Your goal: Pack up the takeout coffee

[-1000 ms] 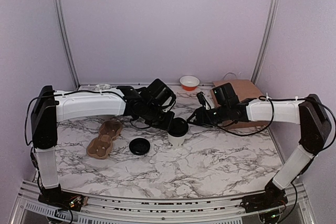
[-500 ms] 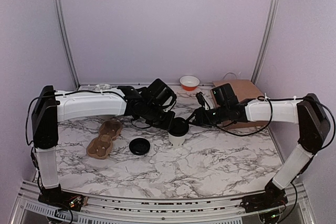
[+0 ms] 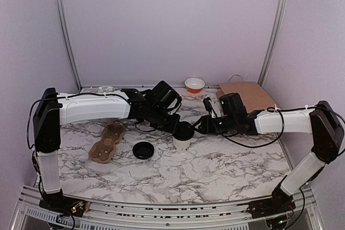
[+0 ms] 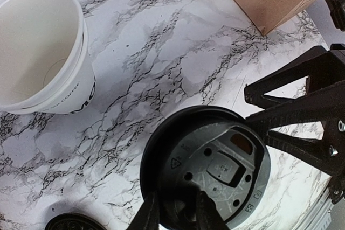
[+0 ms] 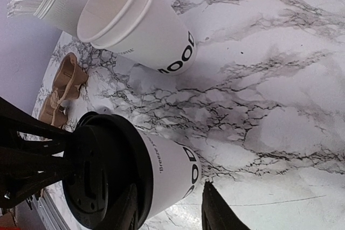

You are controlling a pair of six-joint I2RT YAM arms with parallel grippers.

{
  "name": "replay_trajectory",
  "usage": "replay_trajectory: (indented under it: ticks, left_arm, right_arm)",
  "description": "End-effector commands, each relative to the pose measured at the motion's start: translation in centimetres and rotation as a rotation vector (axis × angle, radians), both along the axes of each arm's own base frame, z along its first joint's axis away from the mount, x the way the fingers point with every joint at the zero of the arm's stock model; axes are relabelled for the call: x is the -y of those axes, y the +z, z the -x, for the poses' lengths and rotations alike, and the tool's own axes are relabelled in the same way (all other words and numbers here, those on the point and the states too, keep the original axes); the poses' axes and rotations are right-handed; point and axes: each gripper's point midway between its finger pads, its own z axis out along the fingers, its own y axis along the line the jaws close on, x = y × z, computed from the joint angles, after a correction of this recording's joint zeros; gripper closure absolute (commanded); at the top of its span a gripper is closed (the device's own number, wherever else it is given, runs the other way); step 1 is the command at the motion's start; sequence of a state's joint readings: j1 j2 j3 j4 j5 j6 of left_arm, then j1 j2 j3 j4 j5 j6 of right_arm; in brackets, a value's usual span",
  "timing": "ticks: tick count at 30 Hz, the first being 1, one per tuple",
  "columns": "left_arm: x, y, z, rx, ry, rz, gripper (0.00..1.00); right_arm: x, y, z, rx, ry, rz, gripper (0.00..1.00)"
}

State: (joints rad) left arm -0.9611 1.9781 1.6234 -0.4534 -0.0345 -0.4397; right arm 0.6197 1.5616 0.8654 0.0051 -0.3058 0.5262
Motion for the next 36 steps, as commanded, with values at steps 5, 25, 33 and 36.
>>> replay_trajectory:
  ticks: [5, 25, 33, 36]
  left_arm:
    - [0.6, -0.8, 0.0, 0.0, -0.047, -0.025, 0.75]
    - [1.2, 0.1, 0.1, 0.026, -0.108, -0.016, 0.75]
    - [1.2, -0.4, 0.2, 0.018, -0.113, -0.022, 0.75]
    - [1.2, -0.6, 0.3, 0.015, -0.116, -0.025, 0.75]
  right_arm:
    - [1.1, -1.4, 3.5, -0.119, 0.002, 0.136, 0.62]
    - [1.2, 5.3, -0.3, 0.003, -0.051, -0.017, 0.58]
    - [1.0, 4.8, -2.0, -0.013, -0.015, -0.043, 0.58]
    - [0.6, 3.8, -2.0, -0.04, 0.007, -0.041, 0.59]
